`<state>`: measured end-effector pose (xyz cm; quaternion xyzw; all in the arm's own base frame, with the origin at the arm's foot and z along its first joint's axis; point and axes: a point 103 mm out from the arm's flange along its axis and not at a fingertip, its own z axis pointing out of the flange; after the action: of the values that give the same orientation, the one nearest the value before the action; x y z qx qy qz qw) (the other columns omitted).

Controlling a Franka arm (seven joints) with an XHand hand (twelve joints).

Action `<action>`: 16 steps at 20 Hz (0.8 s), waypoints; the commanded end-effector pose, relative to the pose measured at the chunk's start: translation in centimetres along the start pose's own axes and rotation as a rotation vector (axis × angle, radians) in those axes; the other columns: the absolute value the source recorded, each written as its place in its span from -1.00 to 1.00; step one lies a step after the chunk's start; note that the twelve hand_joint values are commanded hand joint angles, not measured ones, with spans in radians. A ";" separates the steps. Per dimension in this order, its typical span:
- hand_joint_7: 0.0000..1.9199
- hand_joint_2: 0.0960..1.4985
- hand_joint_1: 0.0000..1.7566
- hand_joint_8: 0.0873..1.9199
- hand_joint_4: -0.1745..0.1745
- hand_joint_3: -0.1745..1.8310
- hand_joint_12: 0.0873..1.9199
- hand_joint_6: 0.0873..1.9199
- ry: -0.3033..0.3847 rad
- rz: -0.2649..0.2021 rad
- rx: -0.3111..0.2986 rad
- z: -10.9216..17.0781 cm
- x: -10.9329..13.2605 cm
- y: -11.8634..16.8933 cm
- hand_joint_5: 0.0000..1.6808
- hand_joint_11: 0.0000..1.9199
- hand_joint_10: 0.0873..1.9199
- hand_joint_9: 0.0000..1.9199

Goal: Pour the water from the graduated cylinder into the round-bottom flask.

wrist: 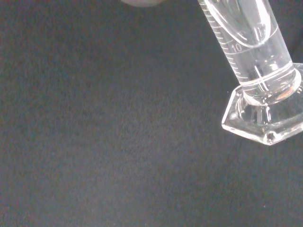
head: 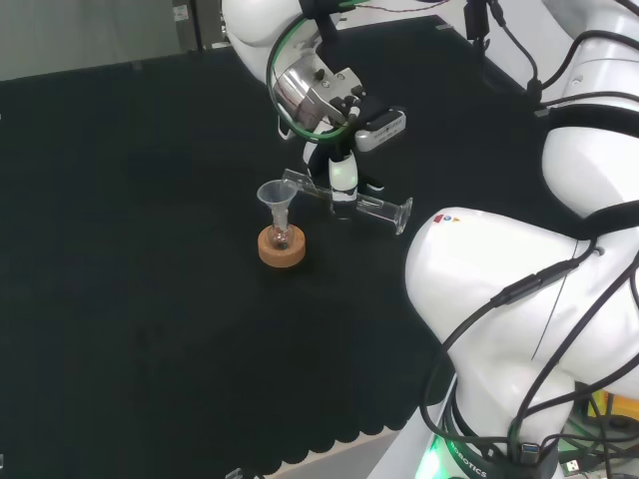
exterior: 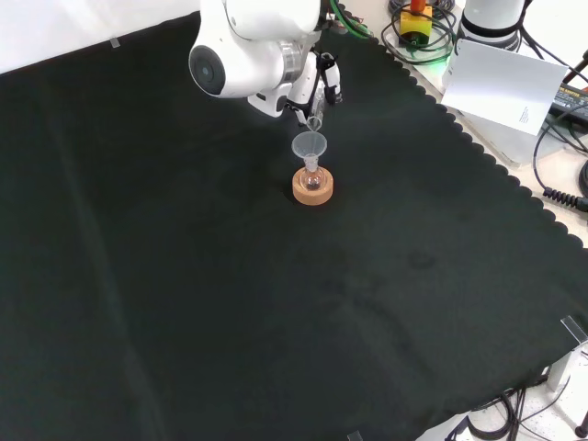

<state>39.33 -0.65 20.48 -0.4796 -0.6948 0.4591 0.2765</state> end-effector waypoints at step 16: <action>0.27 0.52 0.25 -0.64 -0.52 -0.83 -0.30 0.12 0.022 0.049 0.138 -0.1 -0.3 -0.3 0.08 0.43 -1.00 0.53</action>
<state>39.44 -0.61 20.70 -0.4768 -0.6590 0.4973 0.3019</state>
